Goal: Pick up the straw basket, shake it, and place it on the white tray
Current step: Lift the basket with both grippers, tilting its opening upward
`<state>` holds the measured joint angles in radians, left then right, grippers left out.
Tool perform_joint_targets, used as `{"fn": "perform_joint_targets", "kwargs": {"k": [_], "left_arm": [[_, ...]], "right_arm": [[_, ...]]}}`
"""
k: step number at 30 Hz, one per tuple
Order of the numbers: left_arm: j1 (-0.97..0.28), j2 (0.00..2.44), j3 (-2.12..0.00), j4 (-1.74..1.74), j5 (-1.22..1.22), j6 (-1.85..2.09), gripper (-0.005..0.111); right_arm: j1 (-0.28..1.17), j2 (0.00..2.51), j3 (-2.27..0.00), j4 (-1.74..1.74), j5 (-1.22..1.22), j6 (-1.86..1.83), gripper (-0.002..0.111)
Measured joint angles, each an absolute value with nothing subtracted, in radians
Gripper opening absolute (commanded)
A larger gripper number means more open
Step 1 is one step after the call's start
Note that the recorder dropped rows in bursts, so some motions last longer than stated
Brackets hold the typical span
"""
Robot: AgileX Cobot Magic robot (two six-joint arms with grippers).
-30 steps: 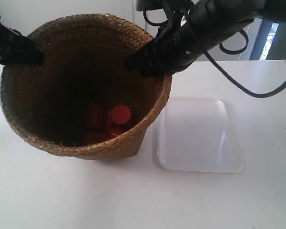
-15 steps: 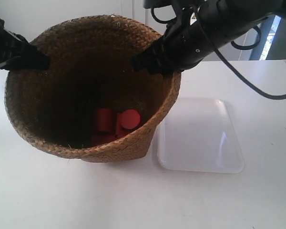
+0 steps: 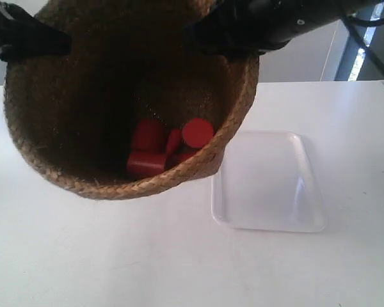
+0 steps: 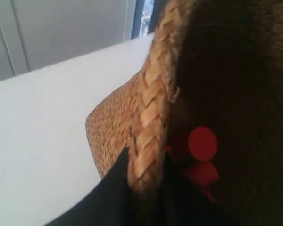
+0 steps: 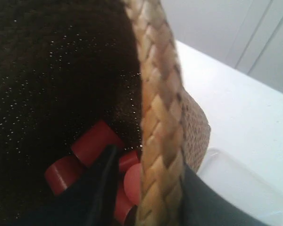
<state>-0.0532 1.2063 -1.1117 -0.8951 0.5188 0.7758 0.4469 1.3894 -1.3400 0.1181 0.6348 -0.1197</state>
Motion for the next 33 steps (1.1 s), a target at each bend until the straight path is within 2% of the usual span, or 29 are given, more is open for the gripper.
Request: {"fn": "perform_joint_targets", "kwargs": {"k": [33], "left_arm": [[-0.062,1.227,-1.092,-0.662,0.565,0.612,0.000]], "right_arm": [[0.431,1.506,-1.280,0.134,0.590,-0.066,0.000]]}}
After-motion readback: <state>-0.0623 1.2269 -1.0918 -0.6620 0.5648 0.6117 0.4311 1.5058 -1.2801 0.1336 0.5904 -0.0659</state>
